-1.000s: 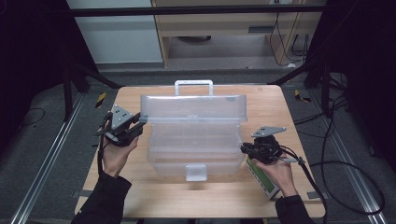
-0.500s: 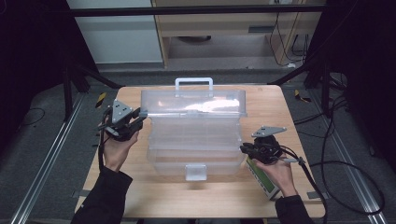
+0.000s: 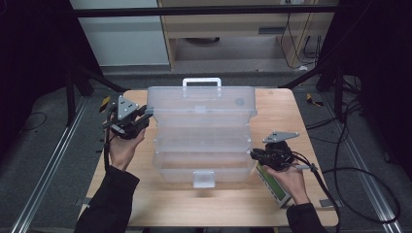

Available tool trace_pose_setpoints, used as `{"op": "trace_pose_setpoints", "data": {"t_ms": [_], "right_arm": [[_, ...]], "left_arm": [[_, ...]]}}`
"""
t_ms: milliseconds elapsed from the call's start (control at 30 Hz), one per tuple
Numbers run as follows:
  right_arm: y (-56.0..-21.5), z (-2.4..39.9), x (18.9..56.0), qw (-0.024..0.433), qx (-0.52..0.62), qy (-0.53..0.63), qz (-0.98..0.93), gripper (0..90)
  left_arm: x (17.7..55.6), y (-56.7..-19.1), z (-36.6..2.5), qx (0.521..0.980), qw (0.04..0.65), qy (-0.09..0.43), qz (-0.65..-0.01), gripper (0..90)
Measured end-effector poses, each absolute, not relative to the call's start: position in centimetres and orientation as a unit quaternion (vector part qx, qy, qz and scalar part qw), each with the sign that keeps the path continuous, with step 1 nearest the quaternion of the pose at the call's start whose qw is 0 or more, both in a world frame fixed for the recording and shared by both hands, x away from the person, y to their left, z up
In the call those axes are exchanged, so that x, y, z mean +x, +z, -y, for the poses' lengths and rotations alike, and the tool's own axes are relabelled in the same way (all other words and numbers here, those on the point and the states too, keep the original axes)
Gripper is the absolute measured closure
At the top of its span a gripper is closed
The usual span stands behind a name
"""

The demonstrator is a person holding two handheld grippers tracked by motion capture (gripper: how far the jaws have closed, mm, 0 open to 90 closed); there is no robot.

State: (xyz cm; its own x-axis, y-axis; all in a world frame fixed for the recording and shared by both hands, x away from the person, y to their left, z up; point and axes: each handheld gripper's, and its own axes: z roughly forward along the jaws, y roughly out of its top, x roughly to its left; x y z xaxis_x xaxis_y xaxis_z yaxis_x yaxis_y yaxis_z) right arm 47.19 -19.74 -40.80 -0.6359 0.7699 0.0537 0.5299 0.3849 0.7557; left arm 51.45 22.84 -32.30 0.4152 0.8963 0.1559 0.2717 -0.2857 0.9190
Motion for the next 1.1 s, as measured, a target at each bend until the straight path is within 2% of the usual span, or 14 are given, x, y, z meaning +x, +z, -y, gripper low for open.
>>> {"op": "trace_pose_setpoints", "data": {"t_ms": [1100], "right_arm": [[-41.0,19.5,47.2,0.167,0.392,0.385,-0.819,76.1]], "left_arm": [[56.1,-30.8,-22.1,0.703,0.441,0.361,-0.426,76.3]]}}
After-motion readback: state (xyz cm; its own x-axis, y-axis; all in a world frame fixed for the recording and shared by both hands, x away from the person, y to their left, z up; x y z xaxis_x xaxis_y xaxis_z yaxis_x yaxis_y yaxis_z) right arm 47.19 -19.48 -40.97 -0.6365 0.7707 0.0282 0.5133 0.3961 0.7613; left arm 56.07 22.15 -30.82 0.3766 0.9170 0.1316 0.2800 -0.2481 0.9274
